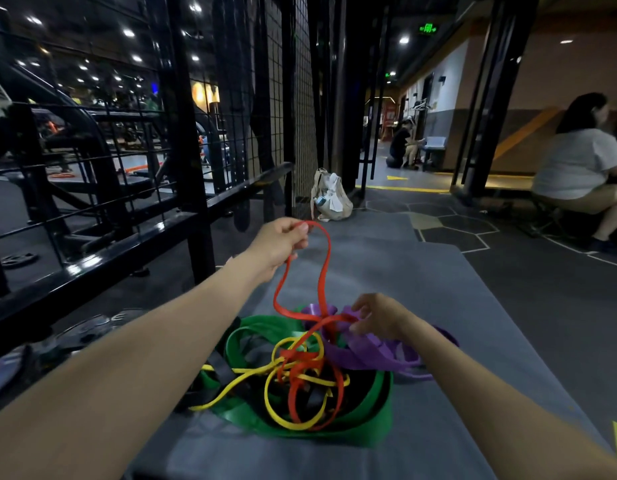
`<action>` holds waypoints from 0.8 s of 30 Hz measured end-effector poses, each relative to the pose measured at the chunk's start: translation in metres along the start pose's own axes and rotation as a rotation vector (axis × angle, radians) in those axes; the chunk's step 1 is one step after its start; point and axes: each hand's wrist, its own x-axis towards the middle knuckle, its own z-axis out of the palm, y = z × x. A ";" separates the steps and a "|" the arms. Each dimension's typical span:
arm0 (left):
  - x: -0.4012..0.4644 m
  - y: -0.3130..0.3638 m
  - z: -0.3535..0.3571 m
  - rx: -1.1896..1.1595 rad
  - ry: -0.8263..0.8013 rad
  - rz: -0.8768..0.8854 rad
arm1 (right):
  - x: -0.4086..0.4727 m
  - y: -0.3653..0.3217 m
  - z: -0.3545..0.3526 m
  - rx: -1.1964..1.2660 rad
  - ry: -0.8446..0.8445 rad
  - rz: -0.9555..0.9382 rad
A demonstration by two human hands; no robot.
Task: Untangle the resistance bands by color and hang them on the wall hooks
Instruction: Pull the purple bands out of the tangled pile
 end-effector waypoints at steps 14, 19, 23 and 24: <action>0.010 -0.067 -0.003 0.787 0.000 0.059 | 0.013 -0.007 -0.008 0.303 0.412 -0.155; -0.011 -0.049 0.008 1.055 -0.181 0.034 | 0.017 -0.014 -0.024 0.424 0.514 -0.131; -0.021 -0.056 0.025 1.225 -0.268 0.072 | 0.019 -0.025 -0.027 0.421 0.518 -0.175; -0.021 -0.058 0.029 1.194 -0.257 0.082 | 0.020 -0.026 -0.027 0.406 0.516 -0.177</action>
